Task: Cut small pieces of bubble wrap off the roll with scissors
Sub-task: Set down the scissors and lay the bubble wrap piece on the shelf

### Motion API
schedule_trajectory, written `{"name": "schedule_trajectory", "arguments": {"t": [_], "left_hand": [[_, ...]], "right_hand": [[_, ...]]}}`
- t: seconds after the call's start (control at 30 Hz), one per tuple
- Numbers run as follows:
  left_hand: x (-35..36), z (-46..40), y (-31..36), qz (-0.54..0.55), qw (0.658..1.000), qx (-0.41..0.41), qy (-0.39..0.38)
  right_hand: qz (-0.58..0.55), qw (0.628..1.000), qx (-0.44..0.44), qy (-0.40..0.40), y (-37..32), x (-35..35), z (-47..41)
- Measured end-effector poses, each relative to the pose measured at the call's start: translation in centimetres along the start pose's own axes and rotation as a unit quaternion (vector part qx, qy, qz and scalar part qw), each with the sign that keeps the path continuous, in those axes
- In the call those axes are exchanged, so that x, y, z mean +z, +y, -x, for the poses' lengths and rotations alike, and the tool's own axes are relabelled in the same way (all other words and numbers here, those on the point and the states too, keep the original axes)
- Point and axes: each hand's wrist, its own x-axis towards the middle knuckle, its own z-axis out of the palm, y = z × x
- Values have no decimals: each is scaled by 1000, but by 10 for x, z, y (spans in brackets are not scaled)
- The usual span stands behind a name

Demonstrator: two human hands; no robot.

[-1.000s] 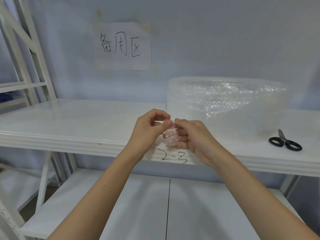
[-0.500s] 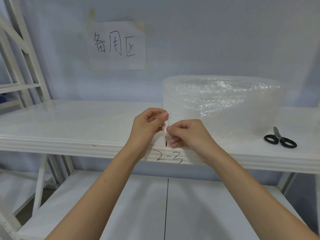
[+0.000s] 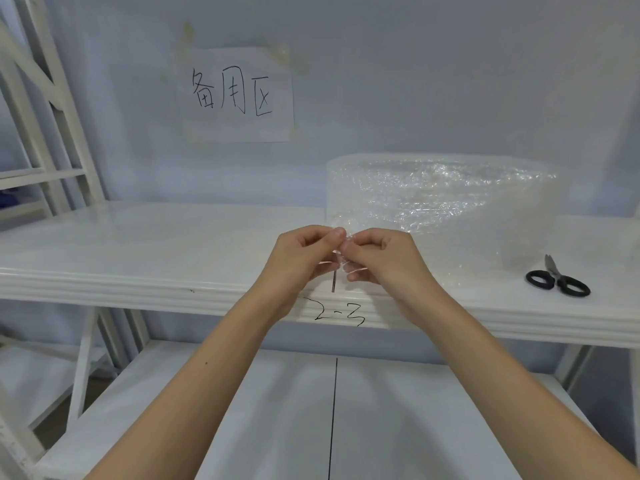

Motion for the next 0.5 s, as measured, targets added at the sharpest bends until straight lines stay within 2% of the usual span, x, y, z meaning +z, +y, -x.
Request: {"name": "schedule_trajectory", "arguments": {"t": [0.5], "left_hand": [[5, -1, 6, 28, 999, 27, 28]], "right_hand": [[-2, 1000, 7, -3, -2, -2, 4]]}}
